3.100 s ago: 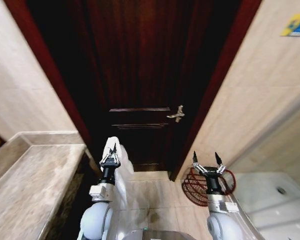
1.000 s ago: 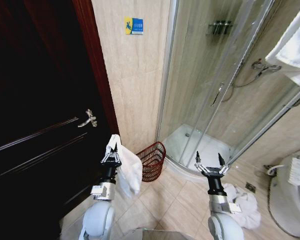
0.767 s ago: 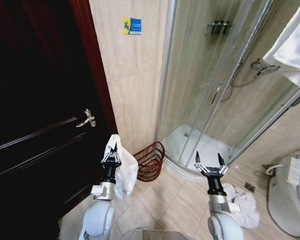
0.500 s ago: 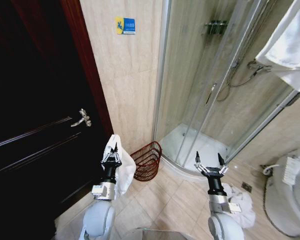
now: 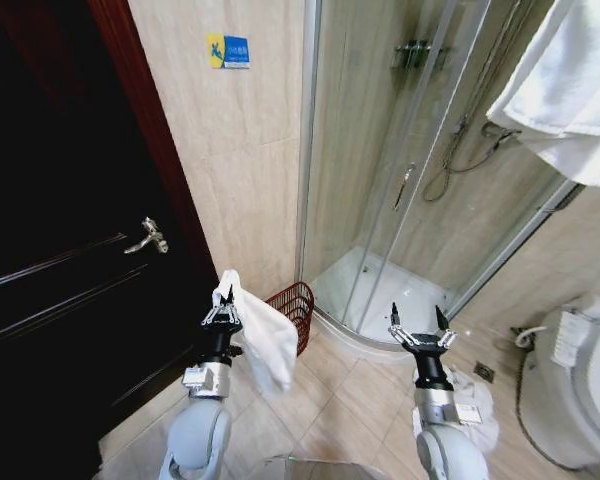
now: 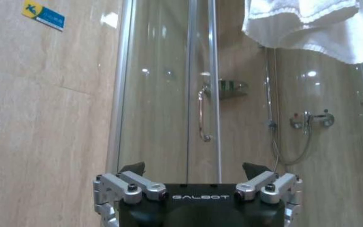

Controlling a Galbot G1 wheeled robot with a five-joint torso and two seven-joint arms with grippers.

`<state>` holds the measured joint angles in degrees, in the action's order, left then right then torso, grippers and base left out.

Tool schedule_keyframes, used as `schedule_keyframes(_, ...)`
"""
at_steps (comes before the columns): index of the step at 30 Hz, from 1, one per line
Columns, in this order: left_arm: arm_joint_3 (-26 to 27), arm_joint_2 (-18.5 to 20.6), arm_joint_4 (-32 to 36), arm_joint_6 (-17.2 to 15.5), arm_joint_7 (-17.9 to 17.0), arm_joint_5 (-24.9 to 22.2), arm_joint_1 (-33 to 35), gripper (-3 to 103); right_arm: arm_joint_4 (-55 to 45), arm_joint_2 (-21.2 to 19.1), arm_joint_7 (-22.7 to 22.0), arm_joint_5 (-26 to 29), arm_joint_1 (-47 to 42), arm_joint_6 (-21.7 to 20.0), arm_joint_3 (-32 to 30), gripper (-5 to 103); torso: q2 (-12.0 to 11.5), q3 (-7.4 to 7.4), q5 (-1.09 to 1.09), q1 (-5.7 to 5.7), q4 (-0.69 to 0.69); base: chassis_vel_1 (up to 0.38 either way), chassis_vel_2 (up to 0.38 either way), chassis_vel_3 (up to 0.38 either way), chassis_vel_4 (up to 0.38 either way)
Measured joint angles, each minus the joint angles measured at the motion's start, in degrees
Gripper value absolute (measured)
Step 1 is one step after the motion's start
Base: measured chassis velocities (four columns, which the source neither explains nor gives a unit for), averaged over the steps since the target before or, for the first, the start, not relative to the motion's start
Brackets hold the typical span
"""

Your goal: Discard the used towel into the hamper.

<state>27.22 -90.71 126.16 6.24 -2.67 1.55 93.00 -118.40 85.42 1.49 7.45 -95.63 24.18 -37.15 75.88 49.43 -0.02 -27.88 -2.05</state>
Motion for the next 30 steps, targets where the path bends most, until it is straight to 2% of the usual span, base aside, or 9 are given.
schedule_keyframes(6,-1.65,2.85,-1.46,-0.88,1.22,-5.28,-3.07,2,0.50,-0.26,0.23,-0.04,-0.02,0.16,-1.27,100,0.00,0.00,0.02,0.00,0.02,0.000,0.000,0.000,0.000)
schedule_keyframes(10,-4.58,7.61,-2.77,-3.33,1.81,-12.24,-8.00,2,1.14,-0.53,0.16,-0.14,-0.59,0.28,-2.63,100,0.00,0.00,0.01,0.00,0.02,0.000,0.000,0.000,0.000)
schedule_keyframes(20,-7.52,12.62,-5.99,-5.34,3.04,-20.12,-16.14,2,3.67,1.97,0.16,-2.86,-1.22,2.45,-2.67,100,0.00,0.00,0.00,0.00,0.00,0.000,0.000,0.000,0.000)
schedule_keyframes(21,-8.09,13.81,-6.58,-6.05,3.39,-22.54,-18.85,2,4.59,2.28,0.17,-3.47,-1.02,3.19,-2.69,100,0.00,0.00,0.01,0.00,0.01,0.000,0.000,0.000,0.000)
schedule_keyframes(22,-8.09,13.81,-6.58,-6.05,3.39,-22.54,-18.85,2,4.59,2.28,0.17,-3.47,-1.02,3.19,-2.69,100,0.00,0.00,0.01,0.00,0.01,0.000,0.000,0.000,0.000)
schedule_keyframes(25,-10.02,17.47,-8.55,-8.10,2.64,-28.57,-26.57,2,6.07,3.09,0.21,-4.34,-1.28,4.46,-2.94,100,0.00,0.01,0.01,0.00,0.02,0.000,0.000,0.000,0.000)
schedule_keyframes(26,-10.02,17.47,-8.55,-8.10,2.64,-28.57,-26.57,2,6.07,3.09,0.21,-4.34,-1.28,4.46,-2.94,100,0.00,0.01,0.01,0.00,0.02,0.000,0.000,0.000,0.000)
schedule_keyframes(28,-11.45,19.28,-10.25,-8.66,1.71,-31.92,-31.87,2,6.86,3.46,0.19,-4.53,-1.42,5.03,-3.32,100,0.00,0.01,0.01,0.00,0.02,0.000,0.000,0.000,0.000)
schedule_keyframes(30,-12.13,19.76,-11.03,-8.94,1.26,-33.24,-34.09,2,7.30,3.53,0.18,-4.54,-1.45,5.29,-3.51,100,0.00,0.01,0.01,0.00,0.01,0.000,0.000,0.000,0.000)
